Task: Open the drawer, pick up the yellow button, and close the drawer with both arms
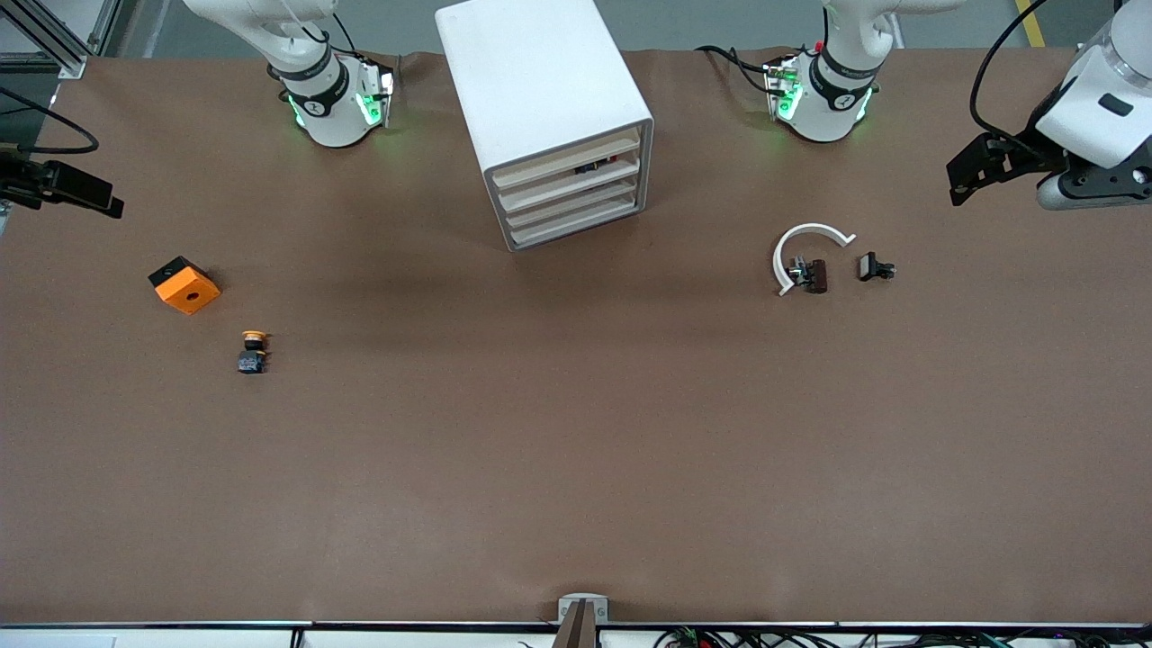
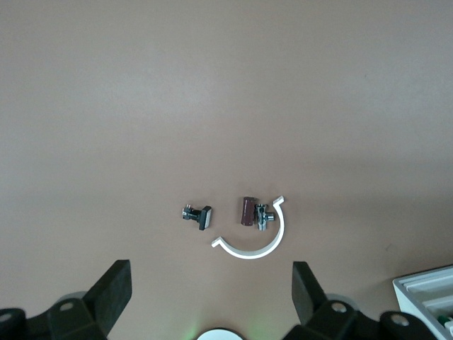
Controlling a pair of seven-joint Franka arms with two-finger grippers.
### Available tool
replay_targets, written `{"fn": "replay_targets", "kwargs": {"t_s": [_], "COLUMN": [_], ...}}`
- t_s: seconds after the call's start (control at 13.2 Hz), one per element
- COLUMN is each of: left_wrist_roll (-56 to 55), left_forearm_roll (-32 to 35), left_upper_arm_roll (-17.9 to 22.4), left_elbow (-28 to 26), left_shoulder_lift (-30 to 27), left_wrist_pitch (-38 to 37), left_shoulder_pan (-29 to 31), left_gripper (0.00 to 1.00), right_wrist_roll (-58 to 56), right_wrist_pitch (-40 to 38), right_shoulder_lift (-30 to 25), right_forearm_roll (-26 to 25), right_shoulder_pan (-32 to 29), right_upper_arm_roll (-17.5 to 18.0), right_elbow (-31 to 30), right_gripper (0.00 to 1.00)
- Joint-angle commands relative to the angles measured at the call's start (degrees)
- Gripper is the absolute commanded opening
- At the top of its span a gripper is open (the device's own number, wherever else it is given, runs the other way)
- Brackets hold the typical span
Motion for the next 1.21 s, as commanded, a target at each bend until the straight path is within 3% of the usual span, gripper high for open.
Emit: {"fn": "replay_targets", "kwargs": {"t_s": [0.0, 0.23, 0.68, 1.14], "left_wrist_roll": [1.17, 1.17, 1.17, 0.91], "left_forearm_roll": [-1.08, -3.27, -2.83, -2.92], "left_upper_arm_roll": [0.75, 0.84, 0.84, 0.84], "left_elbow": [-1.43, -0.55, 1.92, 5.17], "left_shoulder_lift": [-1.5, -0.36, 1.14, 3.16], "left_wrist_pitch": [-0.19, 0.25, 0.25, 0.07], "left_shoulder_pan": [-0.25, 0.71, 0.81, 0.63], "left_gripper": [1.0, 1.0, 1.0, 1.0], "right_wrist_roll": [2.01, 2.19, 2.1, -0.61], "right_wrist_pitch": [3.47, 7.25, 7.87, 11.03], "right_shoulder_lift": [-5.43, -9.48, -12.91, -13.0], "right_forearm_roll": [0.98, 0.98, 0.98, 0.98], "right_shoulder_pan": [0.3, 3.11, 2.67, 1.01], "right_upper_arm_roll": [0.02, -2.87, -2.44, -0.78], "right_elbow": [-6.65, -11.94, -12.04, -12.74], "right_gripper": [1.0, 1.0, 1.0, 1.0]}}
